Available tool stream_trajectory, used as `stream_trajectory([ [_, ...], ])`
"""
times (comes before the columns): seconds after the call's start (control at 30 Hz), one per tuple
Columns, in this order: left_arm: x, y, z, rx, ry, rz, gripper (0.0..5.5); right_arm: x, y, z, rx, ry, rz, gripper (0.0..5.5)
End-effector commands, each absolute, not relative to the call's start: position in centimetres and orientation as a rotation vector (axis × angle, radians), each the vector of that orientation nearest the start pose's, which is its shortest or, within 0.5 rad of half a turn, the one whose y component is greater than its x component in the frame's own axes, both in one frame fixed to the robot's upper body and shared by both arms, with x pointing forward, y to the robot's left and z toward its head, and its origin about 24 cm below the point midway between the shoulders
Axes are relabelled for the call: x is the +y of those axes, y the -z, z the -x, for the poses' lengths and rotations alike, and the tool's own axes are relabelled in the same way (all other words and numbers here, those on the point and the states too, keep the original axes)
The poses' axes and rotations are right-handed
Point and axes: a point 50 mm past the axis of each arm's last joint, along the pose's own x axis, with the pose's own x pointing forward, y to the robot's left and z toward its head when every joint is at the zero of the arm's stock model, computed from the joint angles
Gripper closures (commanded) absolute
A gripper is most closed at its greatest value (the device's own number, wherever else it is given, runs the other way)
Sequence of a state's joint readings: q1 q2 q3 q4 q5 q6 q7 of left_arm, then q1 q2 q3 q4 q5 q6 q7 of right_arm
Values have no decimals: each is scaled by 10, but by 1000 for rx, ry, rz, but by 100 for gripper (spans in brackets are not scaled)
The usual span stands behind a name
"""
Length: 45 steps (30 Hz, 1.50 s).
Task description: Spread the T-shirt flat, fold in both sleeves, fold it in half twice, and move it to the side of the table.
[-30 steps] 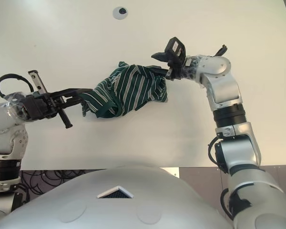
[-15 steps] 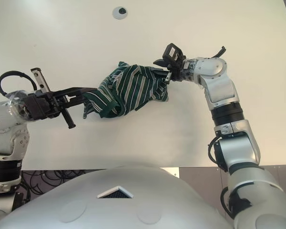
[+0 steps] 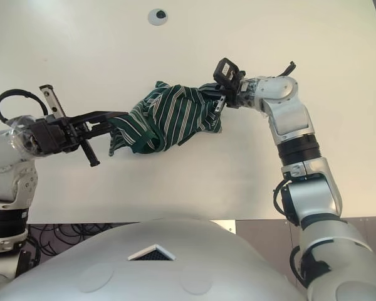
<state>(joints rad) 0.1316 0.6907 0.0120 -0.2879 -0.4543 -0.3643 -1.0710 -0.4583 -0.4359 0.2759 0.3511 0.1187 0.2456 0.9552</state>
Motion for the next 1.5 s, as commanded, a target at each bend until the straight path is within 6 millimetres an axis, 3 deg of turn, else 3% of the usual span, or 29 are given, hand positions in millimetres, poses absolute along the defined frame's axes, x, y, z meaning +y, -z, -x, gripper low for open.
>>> stream_trajectory([
  [0.03, 196, -131, -195, -346, 1179, -474, 550, -140, -61, -306, 356, -1091, 271, 547],
  [0.37, 202, -131, -208, -351, 1084, -502, 550, -148, -108, -308, 189, -1054, 173, 547],
  [0.73, 226, -152, -246, -387, 753, -515, 550, -154, -147, -322, -21, -944, 59, 547],
  [0.93, 221, -146, -242, -389, 821, -528, 550, -150, -124, -322, 55, -950, 193, 547],
  [1.07, 211, -134, -223, -406, 993, -552, 550, -142, -100, -315, 156, -1039, 246, 471],
  [1.23, 207, -123, -216, -399, 1070, -590, 550, -128, -73, -312, 287, -1111, 192, 392],
  [1.5, 204, -112, -213, -385, 1109, -637, 550, -118, -54, -313, 363, -1115, 201, 259],
])
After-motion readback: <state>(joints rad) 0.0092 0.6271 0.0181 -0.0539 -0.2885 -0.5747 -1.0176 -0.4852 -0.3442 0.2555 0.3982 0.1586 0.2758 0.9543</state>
